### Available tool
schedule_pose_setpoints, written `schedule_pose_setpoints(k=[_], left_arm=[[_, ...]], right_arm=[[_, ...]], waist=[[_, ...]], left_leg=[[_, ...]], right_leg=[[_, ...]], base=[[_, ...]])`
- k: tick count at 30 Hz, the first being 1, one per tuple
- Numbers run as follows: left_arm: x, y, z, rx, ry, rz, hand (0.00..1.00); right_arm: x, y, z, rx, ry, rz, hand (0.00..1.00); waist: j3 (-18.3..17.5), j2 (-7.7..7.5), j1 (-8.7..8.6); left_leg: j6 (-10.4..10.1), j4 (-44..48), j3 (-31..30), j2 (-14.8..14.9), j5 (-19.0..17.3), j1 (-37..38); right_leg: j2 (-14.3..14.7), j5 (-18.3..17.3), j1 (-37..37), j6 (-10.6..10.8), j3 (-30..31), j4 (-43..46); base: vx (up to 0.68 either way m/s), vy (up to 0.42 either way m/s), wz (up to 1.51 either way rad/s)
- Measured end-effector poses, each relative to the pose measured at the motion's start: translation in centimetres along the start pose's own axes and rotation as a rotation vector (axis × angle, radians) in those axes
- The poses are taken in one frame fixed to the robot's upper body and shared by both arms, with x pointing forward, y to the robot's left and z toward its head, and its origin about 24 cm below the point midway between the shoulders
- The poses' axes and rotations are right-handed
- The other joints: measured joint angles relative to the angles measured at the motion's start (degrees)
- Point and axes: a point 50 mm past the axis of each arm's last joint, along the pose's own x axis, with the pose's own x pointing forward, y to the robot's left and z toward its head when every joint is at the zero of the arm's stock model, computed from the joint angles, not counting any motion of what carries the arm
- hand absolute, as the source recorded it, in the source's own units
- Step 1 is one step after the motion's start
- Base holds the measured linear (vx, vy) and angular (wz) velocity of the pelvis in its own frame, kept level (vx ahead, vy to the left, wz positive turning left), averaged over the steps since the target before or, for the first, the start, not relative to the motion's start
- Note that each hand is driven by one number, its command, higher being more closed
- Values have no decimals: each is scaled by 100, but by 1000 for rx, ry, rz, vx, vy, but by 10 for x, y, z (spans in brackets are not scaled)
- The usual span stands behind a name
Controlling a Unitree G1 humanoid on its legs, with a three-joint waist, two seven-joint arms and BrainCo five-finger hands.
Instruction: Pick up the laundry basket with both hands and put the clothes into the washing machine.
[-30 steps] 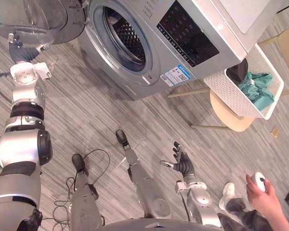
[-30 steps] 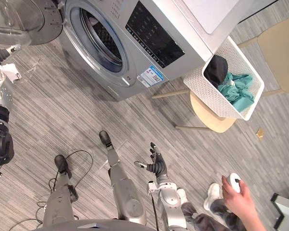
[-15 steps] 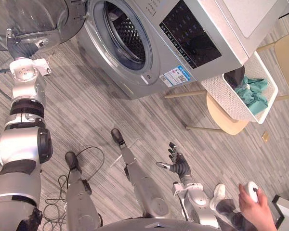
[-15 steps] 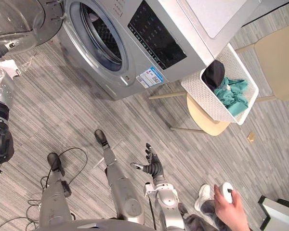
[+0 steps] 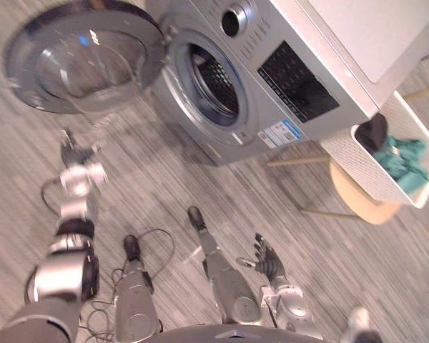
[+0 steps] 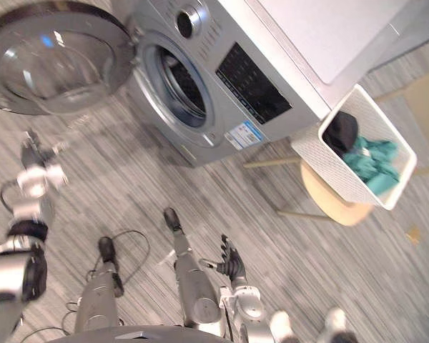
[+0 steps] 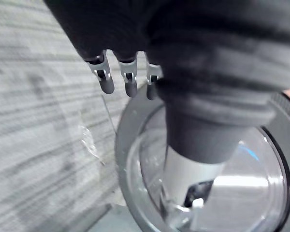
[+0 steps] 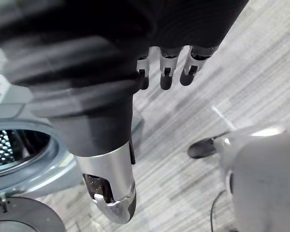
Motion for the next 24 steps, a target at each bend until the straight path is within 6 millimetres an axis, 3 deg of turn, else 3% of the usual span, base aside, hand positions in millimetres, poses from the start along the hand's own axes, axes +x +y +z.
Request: schedule_pose_setpoints(k=[1, 3, 5, 6, 9, 13, 15, 20, 24], left_arm=[[-10, 4, -18, 10, 42, 1, 0], [-46, 11, -75, 55, 195, -35, 0], [-80, 21, -116, 90, 328, -69, 0], [-93, 26, -130, 114, 377, -76, 0], [-141, 47, -177, 213, 581, -110, 0], [-214, 61, -226, 226, 903, -102, 0], [-229, 67, -234, 172, 980, -50, 0], [-240, 79, -238, 123, 1041, 25, 0], [-241, 81, -238, 118, 1044, 35, 0]], right_arm=[[0, -7, -5, 8, 26, -29, 0], [-6, -31, -24, 38, 113, -136, 0], [-15, -51, -44, 60, 210, -213, 0], [-18, -58, -51, 90, 246, -250, 0], [-30, -74, -68, 215, 313, -353, 0], [-47, -75, -95, 288, 435, -408, 0], [-56, -71, -109, 347, 501, -432, 0], [-76, -68, -131, 432, 620, -481, 0], [-86, -65, -139, 442, 670, -488, 0]], waist=[[-45, 93, 30], [-251, 416, 157], [-515, 735, 174], [-576, 822, 217], [-791, 922, 270], [-1266, 878, 283], [-1401, 849, 300], [-1533, 840, 296], [-1469, 854, 319]], left_leg=[[23, -63, -13, -47, 35, 84], [97, -228, -128, -203, 95, 353], [193, -395, -216, -291, 53, 494], [233, -449, -279, -327, 85, 579], [259, -574, -315, -412, 89, 855], [259, -836, -418, -515, 88, 1151], [259, -895, -484, -511, 88, 1265], [252, -894, -729, -370, 86, 1528], [37, -206, -1011, -87, -101, 1577]], right_leg=[[-48, -38, 77, 1, -61, 0], [-212, -196, 356, -37, -268, 1], [-308, -405, 564, -76, -525, 39], [-330, -455, 623, -75, -577, 116], [-414, -671, 817, -68, -670, 301], [-538, -675, 1074, -65, -778, 237], [-553, -676, 1226, -69, -889, 190], [-464, -677, 1737, -164, -1180, 94], [-184, -881, 2111, -345, -1461, 430]], base=[[22, 54, 46], [9, 55, 42], [-23, 61, 63], [-67, 61, 45], [-75, 33, 14], [-48, 22, 16], [-30, -3, 23], [-20, -38, 23], [-11, -73, 29]])
